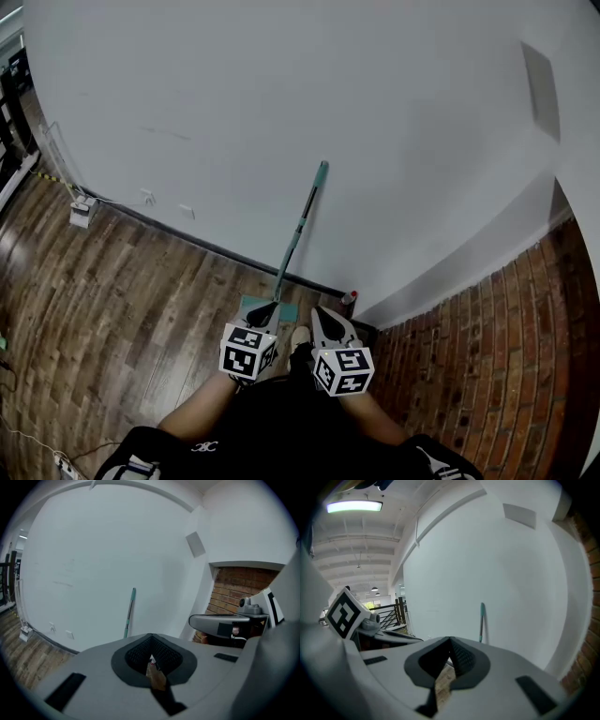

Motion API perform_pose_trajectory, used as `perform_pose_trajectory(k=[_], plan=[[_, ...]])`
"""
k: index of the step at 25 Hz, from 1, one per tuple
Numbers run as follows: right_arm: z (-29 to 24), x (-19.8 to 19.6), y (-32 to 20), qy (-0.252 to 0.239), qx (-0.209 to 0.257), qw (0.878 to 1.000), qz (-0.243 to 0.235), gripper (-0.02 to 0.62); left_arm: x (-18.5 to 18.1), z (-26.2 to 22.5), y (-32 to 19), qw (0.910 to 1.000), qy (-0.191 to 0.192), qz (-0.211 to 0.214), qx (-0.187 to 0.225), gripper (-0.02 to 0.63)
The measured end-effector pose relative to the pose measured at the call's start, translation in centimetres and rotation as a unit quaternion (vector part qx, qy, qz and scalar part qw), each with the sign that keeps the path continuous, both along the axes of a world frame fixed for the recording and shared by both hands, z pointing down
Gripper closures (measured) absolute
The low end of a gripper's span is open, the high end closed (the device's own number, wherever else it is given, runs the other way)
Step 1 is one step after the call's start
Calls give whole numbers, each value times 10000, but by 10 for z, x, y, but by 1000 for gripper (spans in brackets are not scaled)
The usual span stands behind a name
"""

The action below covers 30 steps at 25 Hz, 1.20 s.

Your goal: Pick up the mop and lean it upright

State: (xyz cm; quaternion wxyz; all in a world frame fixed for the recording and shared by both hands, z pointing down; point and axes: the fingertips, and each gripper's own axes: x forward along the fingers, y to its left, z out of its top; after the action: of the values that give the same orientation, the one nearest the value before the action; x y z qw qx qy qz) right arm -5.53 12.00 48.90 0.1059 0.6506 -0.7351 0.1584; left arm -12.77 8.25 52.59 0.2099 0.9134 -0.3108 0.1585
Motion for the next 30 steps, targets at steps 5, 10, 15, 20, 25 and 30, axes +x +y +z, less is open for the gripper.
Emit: perform_pose_trajectory(k=[5, 10, 15, 20, 25, 30], plan=[[7, 3, -27, -100, -57, 9998, -168, 583, -7, 7, -18, 9997, -116, -209, -67, 611], [9, 14, -67, -155, 79, 9995, -251, 583, -6, 11, -56, 9983, -220, -514, -134, 611], [22, 55, -120, -346, -20, 9990, -296, 583, 32, 21, -100, 9969, -479, -593, -168, 611], [17, 115, -182, -493, -21, 9984, -275, 583, 89, 18, -154, 9959, -673, -604, -86, 611], [11, 163, -230, -664, -4, 9973, -304, 583, 126, 7, -198, 9935, -810, -800, 11, 611], [14, 185, -262, -814, -13, 9953, -523, 583, 138, 4, -239, 9886, -996, -1129, 58, 611]])
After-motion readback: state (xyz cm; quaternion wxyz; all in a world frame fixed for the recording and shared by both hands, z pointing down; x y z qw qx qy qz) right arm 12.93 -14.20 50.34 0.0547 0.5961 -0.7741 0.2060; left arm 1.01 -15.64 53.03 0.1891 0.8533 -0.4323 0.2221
